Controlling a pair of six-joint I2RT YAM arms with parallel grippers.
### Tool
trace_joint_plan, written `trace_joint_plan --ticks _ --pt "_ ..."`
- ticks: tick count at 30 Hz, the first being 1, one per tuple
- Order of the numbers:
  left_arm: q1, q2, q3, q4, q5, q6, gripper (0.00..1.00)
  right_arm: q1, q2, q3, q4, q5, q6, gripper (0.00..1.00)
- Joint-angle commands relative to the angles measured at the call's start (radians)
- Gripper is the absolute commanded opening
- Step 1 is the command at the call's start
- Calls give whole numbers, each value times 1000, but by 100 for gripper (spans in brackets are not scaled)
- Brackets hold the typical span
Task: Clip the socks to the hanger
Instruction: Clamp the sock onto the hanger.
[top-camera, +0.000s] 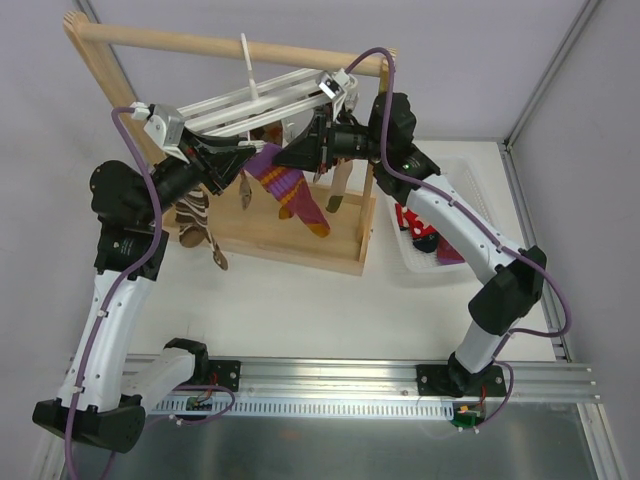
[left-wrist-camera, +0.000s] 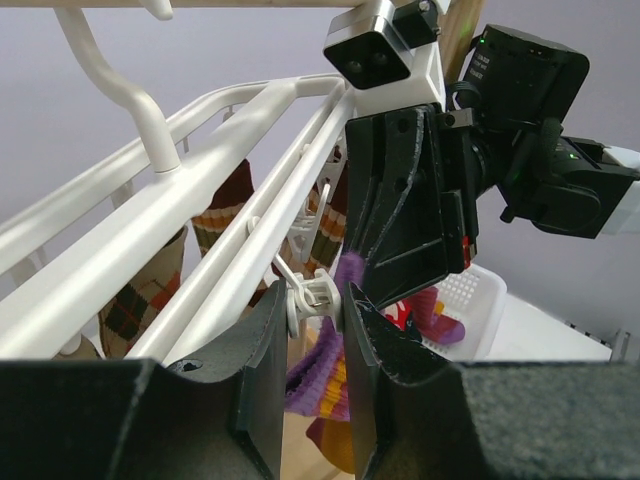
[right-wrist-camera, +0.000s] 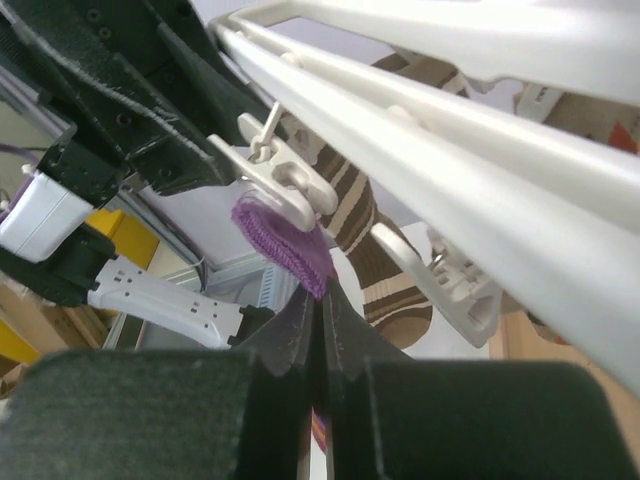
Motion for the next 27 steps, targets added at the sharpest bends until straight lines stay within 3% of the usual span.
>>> trace_joint_plan --ticks 1,27 --pt "-20 -22 -9 -24 232 -43 16 -25 22 69 5 196 28 1" --pt "-20 -25 -73 -24 148 2 17 -25 14 149 -18 123 27 1"
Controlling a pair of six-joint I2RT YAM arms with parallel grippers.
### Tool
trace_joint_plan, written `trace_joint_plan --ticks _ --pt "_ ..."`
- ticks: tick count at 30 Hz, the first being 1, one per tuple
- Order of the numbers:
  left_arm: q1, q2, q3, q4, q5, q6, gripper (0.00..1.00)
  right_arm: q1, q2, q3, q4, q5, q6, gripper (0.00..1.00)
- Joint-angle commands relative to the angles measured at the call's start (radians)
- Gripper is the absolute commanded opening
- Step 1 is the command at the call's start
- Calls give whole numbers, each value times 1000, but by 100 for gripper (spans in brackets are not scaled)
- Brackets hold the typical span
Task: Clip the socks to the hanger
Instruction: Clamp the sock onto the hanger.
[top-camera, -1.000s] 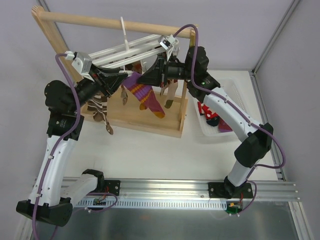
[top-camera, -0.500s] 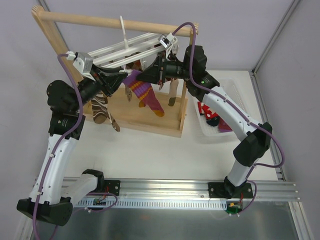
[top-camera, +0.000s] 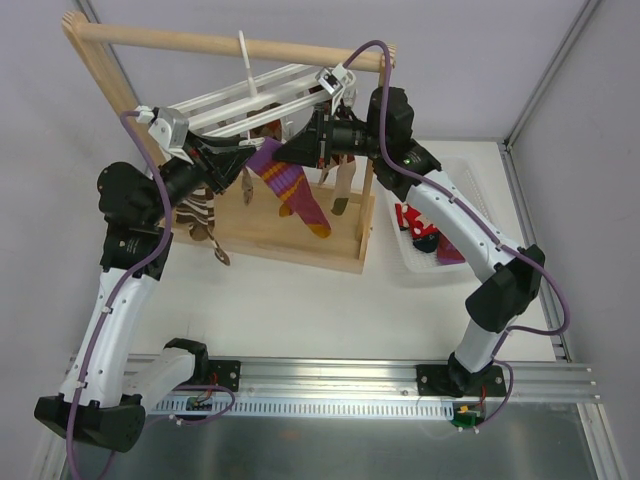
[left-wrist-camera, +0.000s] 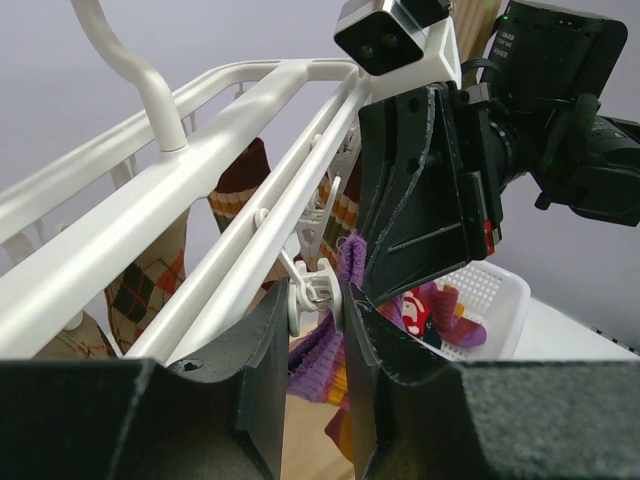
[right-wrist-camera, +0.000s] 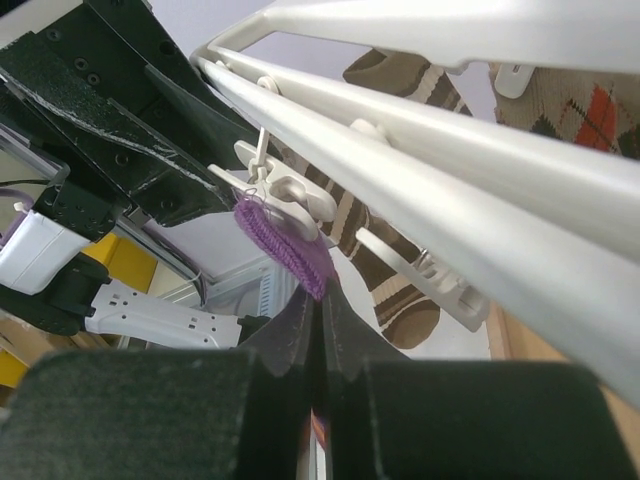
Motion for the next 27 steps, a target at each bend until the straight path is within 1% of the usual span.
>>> trace_joint_plan --ticks 1,6,12,13,15,17,19,23,24,27 --pt "-20 -30 -27 -67 174 -26 17 -26 -11 71 101 60 10 1" --pt "-20 -33 -38 -67 100 -36 17 -26 -25 63 50 121 -62 1" --pt "-20 -39 -53 -67 37 -28 17 -25 -23 69 39 199 -120 3" --pt "-20 -42 -58 -67 22 -22 17 -26 -22 69 46 186 -151 5" --pt "-20 -43 -60 -67 11 -13 17 -26 -25 59 73 152 -191 6" --pt "-20 -43 -63 -67 2 -8 16 -26 -31 49 89 138 -252 2" --pt "-20 -40 -64 -65 2 -6 16 -31 -32 45 96 107 -275 1" --pt "-21 -39 -66 -65 -6 0 15 -51 -25 45 200 11 -223 1" --pt "-21 -37 -66 -65 -4 3 14 -55 -19 46 220 -26 -180 1" --pt "-20 -40 -64 -64 13 13 13 -66 -8 45 308 -66 -90 1"
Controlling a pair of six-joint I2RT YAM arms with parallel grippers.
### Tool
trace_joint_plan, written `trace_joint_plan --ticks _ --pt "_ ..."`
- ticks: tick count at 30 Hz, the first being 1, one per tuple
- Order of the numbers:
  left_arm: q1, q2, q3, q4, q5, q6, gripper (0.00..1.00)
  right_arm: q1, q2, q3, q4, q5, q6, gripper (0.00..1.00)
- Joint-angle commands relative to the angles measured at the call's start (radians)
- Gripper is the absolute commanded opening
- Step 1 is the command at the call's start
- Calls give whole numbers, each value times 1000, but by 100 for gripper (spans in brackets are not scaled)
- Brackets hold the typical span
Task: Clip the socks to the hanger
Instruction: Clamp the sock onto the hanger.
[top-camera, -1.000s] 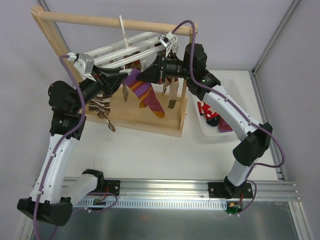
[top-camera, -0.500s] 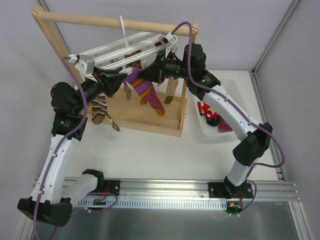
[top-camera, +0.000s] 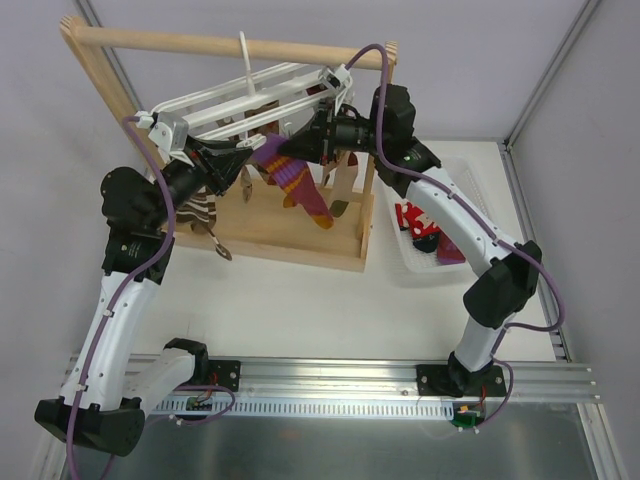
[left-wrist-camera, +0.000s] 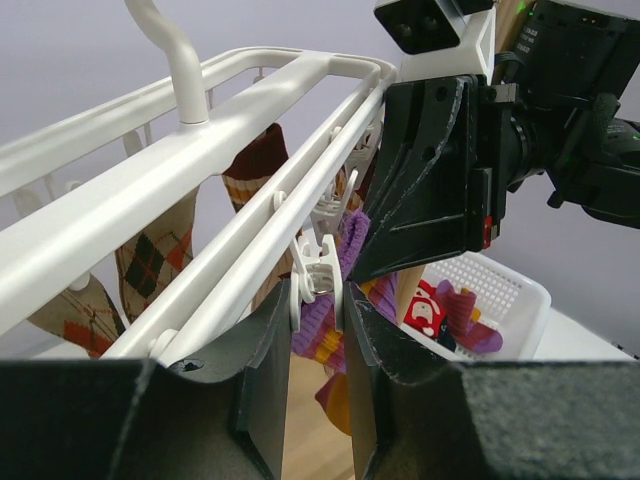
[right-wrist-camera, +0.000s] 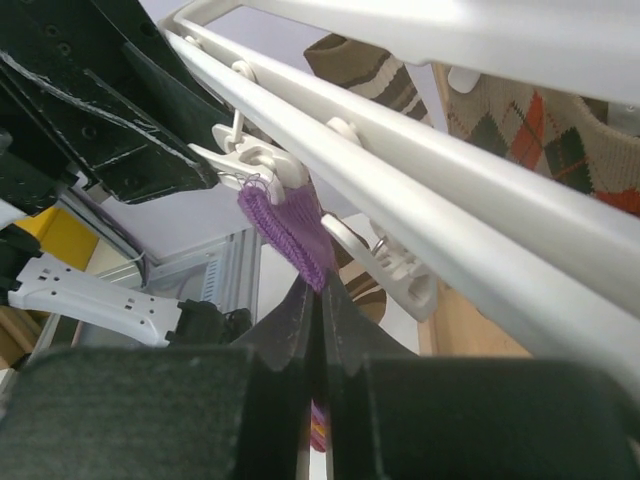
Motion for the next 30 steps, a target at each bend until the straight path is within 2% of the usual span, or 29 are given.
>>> trace_joint_plan --ticks 1,6,12,16,21,30 --pt "-18 -19 -22 -60 96 17 13 -39 -24 45 315 -66 93 1" --pt "-18 -37 -20 -59 122 45 12 -51 -42 19 313 -13 102 1" --pt "-18 -33 0 -59 118 29 12 -51 -97 4 147 83 -34 1" --pt "-18 -14 20 -59 141 11 12 -50 -130 -10 32 156 -68 1" --pt "-18 2 26 -57 165 14 12 -45 -165 -16 -32 244 -70 1" --pt "-18 13 35 -56 149 9 11 10 -173 -18 -26 215 -99 1"
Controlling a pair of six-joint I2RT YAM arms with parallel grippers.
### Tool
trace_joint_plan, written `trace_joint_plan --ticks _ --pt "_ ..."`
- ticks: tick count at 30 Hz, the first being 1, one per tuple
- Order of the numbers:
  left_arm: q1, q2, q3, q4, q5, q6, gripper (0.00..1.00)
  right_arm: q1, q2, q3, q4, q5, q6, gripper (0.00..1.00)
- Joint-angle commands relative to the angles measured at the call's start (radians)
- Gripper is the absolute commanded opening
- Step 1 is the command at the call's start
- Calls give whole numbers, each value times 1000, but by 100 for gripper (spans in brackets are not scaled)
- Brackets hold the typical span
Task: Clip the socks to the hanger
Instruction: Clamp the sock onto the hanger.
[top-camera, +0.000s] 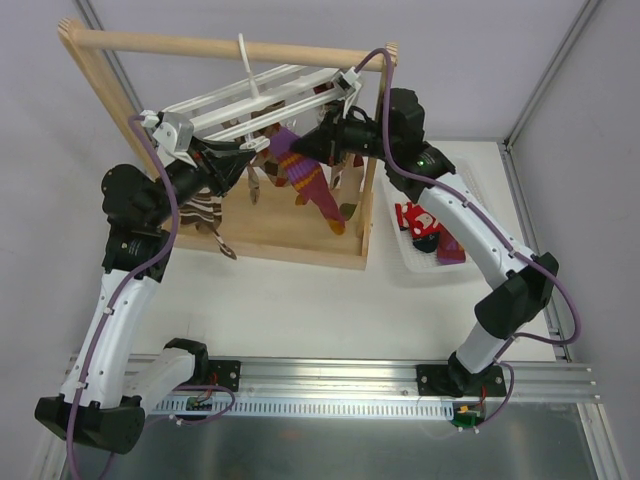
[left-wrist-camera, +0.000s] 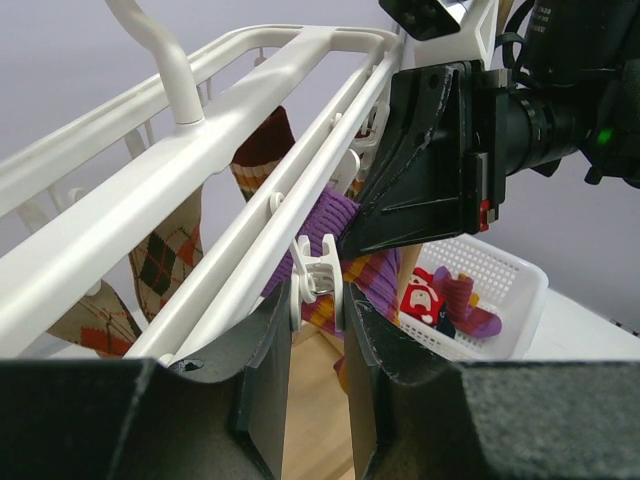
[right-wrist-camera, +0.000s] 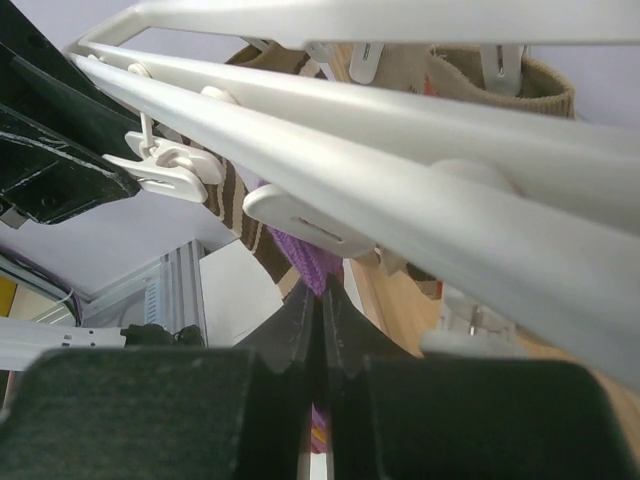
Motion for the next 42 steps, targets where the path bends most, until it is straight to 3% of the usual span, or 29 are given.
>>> trace_joint_plan --ticks 1,8,13,18,24,34,42 --pt "-17 3 28 -46 85 -46 12 18 -91 28 131 24 -13 1" --pt "-17 17 74 -46 77 -127 12 55 -135 -25 198 63 -5 1" --pt "-17 4 78 -46 84 -122 12 58 -140 1 227 -9 30 1" --pt "-17 -3 75 -46 86 -126 13 58 -147 1 206 -49 35 1" --pt "-17 -16 80 -48 80 -168 13 58 -184 -50 158 17 -5 1" --pt "-15 6 77 -83 -43 -415 14 90 -141 -31 145 55 -11 1" --pt "-14 18 101 -141 -74 -501 14 107 -180 -67 36 165 -111 1"
